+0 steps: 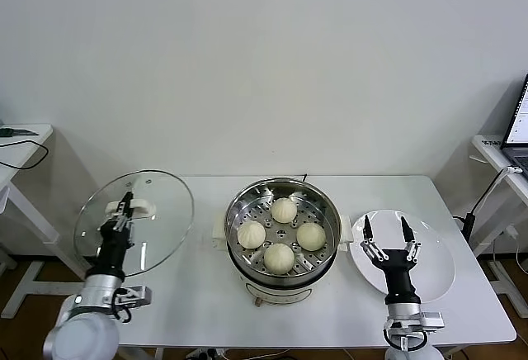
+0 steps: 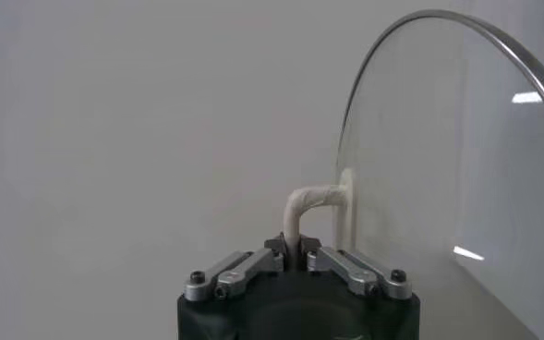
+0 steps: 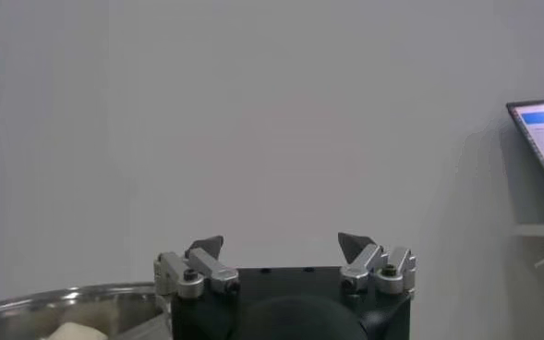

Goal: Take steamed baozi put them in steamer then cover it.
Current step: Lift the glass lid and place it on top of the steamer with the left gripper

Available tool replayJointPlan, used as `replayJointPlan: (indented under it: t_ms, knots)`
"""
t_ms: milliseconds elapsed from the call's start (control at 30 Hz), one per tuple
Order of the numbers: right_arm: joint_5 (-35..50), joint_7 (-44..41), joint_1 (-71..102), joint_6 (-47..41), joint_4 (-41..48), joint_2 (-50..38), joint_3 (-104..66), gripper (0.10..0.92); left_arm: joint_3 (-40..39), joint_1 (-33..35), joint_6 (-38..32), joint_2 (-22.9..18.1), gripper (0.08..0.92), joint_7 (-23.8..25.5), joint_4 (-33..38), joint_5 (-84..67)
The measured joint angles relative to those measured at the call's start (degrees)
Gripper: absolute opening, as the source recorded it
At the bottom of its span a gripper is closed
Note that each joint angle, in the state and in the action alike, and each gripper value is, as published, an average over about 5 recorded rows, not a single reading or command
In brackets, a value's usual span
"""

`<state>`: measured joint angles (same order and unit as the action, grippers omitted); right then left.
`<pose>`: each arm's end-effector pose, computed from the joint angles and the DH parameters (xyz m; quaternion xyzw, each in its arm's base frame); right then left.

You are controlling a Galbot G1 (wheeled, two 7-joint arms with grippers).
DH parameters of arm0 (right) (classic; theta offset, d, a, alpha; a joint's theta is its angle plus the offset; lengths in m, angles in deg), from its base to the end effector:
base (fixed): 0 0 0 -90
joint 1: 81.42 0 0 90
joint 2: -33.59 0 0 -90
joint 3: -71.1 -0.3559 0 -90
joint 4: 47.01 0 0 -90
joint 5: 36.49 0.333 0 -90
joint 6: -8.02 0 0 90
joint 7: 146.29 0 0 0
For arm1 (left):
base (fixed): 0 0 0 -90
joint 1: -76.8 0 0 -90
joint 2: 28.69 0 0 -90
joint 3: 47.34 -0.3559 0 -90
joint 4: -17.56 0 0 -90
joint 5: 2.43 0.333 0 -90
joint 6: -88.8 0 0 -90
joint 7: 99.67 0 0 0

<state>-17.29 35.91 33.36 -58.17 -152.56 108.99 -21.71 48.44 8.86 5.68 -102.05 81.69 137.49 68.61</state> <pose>0.1844 -0.0824 -0.3650 0.0194 0.9908 0.0423 0.1273 0.2009 0.0822 -0.2686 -0.0618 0.7177 0.6933 0.0207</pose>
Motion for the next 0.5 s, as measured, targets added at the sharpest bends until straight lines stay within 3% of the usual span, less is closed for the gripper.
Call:
replayJointPlan:
  t_ms: [500]
  knots:
    - [1.6,0.0,0.2,-0.9,1.5,-0.5,-4.7,0.823,-21.9,-7.8,14.9,2.1,0.186,8.9,5.0,6.4]
